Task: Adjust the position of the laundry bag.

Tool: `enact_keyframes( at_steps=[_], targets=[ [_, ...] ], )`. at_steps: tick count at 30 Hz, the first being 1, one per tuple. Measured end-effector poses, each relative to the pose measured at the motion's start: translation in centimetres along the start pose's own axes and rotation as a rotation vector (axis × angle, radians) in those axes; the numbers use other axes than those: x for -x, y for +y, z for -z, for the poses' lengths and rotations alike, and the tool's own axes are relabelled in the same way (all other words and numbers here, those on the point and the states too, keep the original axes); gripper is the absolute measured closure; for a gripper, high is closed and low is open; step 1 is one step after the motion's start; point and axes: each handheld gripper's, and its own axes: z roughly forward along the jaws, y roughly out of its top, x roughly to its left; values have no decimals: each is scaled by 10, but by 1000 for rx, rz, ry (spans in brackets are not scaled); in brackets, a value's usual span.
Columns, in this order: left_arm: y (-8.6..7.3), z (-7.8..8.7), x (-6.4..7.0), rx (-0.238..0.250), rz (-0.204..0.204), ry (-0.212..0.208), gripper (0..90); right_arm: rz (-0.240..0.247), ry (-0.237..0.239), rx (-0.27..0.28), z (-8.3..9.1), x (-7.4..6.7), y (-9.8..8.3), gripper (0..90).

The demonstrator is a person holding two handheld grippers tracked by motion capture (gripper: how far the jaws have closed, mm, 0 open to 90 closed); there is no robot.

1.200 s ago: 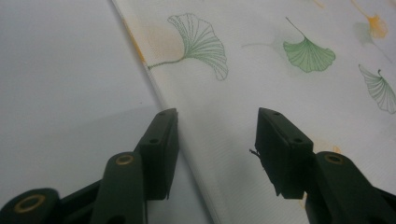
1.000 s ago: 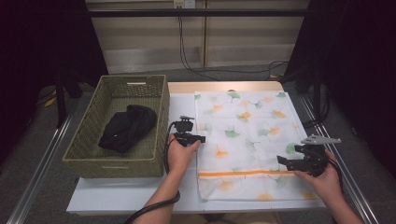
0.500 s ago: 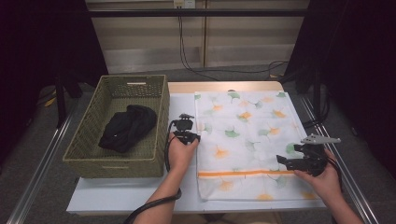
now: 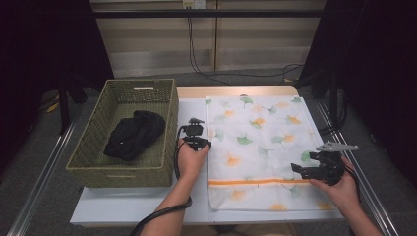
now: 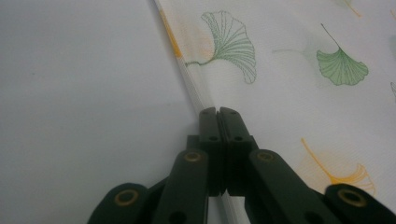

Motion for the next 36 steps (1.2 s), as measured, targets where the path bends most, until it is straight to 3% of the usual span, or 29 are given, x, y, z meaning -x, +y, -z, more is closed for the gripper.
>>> enact_keyframes(
  at_steps=[8,16,20,24,36],
  targets=[
    [1,-2,2,-1,-2,3,810,5,3,2,1,-2,0,109],
    [2,-3,6,3,-3,38,900,1,4,5,1,-2,1,109],
    [6,2,7,-5,-14,36,900,-6,2,16,3,-1,1,108],
    [11,10,7,19,10,16,900,-7,-2,14,3,1,1,108],
    [23,29,13,15,-1,43,900,-9,-4,20,5,0,1,107]
  ],
)
